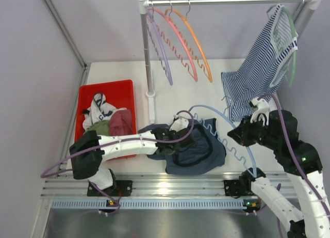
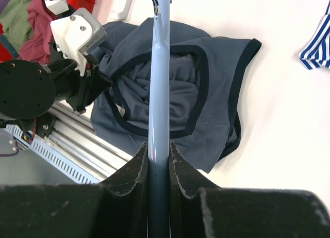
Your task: Place the tank top on the hanger
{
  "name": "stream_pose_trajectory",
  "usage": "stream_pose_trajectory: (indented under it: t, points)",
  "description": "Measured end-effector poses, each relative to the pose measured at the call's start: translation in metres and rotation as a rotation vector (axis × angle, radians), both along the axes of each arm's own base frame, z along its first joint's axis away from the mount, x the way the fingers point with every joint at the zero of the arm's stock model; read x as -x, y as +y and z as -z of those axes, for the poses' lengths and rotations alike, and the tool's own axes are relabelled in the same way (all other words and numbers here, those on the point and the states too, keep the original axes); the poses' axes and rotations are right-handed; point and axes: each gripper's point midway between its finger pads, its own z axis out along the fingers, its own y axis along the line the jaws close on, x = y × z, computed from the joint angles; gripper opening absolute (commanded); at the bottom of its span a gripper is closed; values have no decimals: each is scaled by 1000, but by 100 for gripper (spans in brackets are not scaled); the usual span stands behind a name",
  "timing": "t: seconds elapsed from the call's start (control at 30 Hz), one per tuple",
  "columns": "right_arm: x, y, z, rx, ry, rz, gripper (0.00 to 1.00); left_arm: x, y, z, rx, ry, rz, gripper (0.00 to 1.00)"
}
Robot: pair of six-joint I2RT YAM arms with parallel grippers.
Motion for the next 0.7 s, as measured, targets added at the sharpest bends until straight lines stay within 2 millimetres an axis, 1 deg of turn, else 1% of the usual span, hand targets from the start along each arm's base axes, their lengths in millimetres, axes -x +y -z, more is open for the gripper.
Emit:
stream_pose_trajectory:
  t: [0.03,0.17,0.23,0.3,0.4,0.5,0.63,0.7]
  points:
    - [-1,0,-3,5,3,-3,0,-1,1,0,-7,-5,4,0]
    - [-4,3,-11,9,13,-19,0,-9,6,-1,-20,-10,-2,0]
    - [-4,5,-11,9,23,-28,0,-16,11,-2,-7,-2,-18,0]
    - [-2,9,-9,12,37,-48,0,-26,19,-6,22,6,-42,0]
    - [5,18,-7,13,57,-93,0,-43,35,-19,95,12,-86,0]
    - [16,31,-4,26,74,-150,0,-61,49,-40,182,-11,-123,0]
    - [34,56,1,89,86,-268,0,-77,59,-62,304,-27,-136,0]
    - [37,64,-2,114,67,-287,0,-83,63,-71,353,-30,-136,0]
